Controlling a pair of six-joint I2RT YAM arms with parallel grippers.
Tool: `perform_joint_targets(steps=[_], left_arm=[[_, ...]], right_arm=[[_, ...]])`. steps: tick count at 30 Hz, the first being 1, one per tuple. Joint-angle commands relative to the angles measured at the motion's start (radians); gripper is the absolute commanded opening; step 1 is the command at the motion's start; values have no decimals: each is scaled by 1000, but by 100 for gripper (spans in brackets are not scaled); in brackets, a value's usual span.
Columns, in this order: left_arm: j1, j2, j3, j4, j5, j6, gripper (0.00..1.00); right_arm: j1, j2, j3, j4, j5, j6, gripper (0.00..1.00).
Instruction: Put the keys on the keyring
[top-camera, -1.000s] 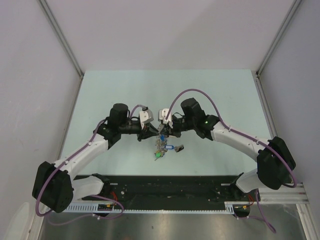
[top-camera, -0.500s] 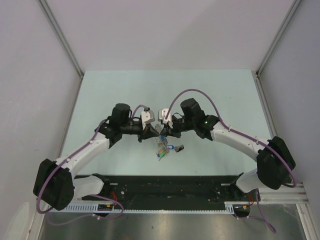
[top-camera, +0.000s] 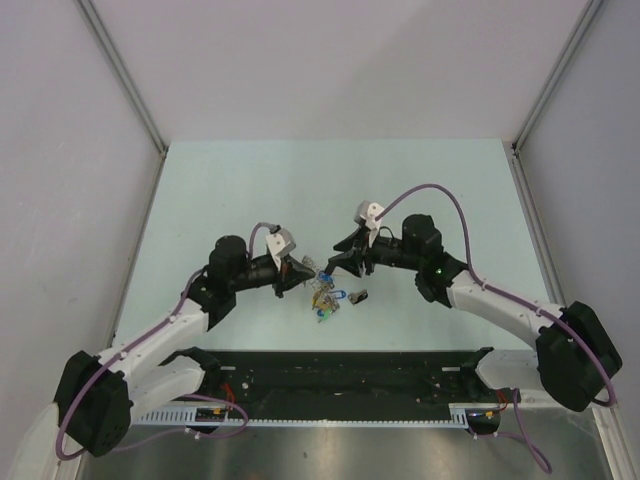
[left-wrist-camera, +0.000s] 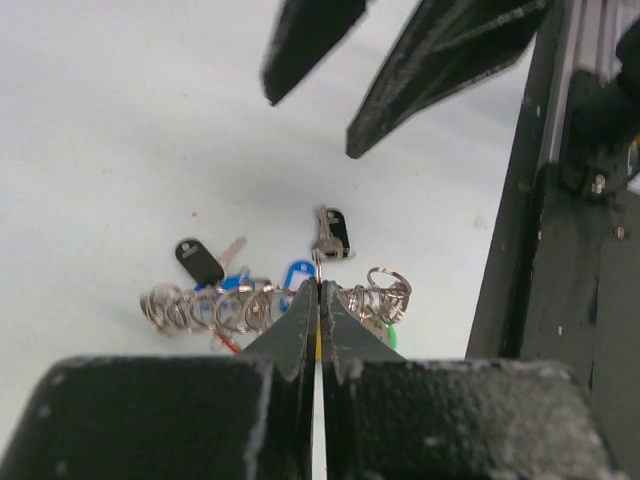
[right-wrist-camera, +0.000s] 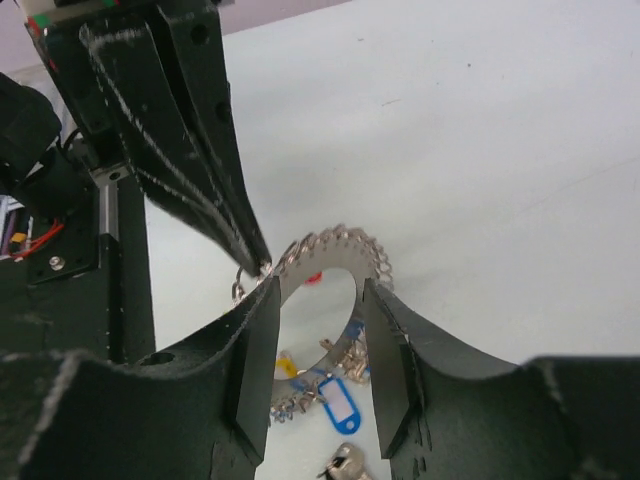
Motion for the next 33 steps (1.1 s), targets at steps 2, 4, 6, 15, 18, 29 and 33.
perform_joint_targets(steps=[2, 4, 6, 15, 18, 29, 33], left_arm=[[-13, -77, -88, 268, -100, -169, 0], [-13, -80, -107, 316, -111, -193, 0], [-13, -80, -121, 342, -114, -207, 0], [-22, -82, -139, 380, -111, -219, 0], [-22, -77, -138, 380, -109, -216, 1], [-27, -82, -138, 385, -109, -215, 0], [-27, -87, -138, 383, -109, -213, 0]], right_arm=[[-10, -36, -177, 380, 41, 238, 43], [-5, -8, -231, 485, 34, 275, 43], [-2, 18, -257, 558, 28, 315, 43], [47, 197, -311, 909, 99, 390, 42], [65, 233, -313, 952, 153, 390, 42], [100, 331, -313, 1050, 242, 388, 38], [102, 352, -317, 1090, 265, 401, 33]])
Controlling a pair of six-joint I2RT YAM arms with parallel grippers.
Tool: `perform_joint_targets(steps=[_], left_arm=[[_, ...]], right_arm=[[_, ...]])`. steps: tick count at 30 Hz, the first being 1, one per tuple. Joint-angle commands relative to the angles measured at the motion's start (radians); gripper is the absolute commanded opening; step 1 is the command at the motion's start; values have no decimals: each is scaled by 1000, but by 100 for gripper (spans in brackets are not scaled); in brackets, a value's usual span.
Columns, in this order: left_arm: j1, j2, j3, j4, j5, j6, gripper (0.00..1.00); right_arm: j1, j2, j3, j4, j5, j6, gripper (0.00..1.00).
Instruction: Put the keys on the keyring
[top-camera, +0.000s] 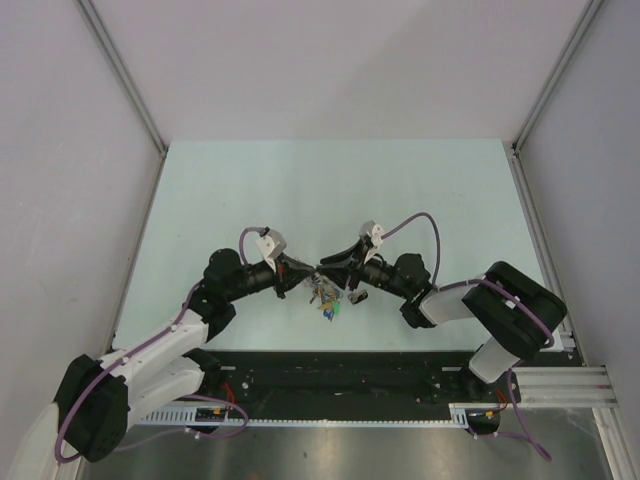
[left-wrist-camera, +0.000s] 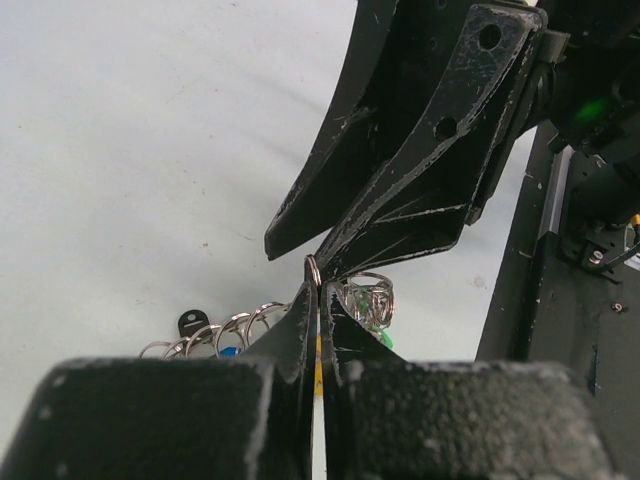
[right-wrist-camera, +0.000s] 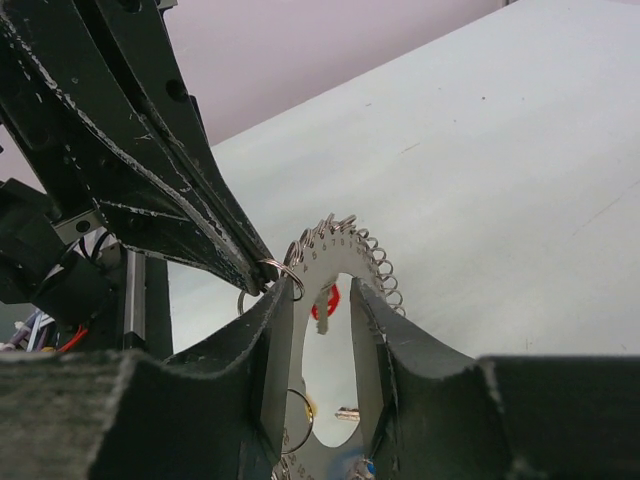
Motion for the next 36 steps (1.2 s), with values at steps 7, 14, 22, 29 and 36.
perform_joint_targets(steps=[7, 14, 22, 29, 36], left_arm=[[-8, -27, 10, 91, 9, -14, 0], [-13, -27, 10, 94, 8, -11, 0], [-13, -87, 48, -57, -23, 7, 10], [-10, -234, 148, -398, -207, 139, 34], [-10, -297, 174, -536, -311, 192, 43]], right_arm=[[31, 60, -6, 199, 50, 28, 33], [34, 73, 11, 210, -2, 36, 8], [13, -81, 90, -103, -62, -179, 0], [80, -223, 352, -863, 65, -645, 0], [138, -174, 609, -1253, 170, -897, 0]])
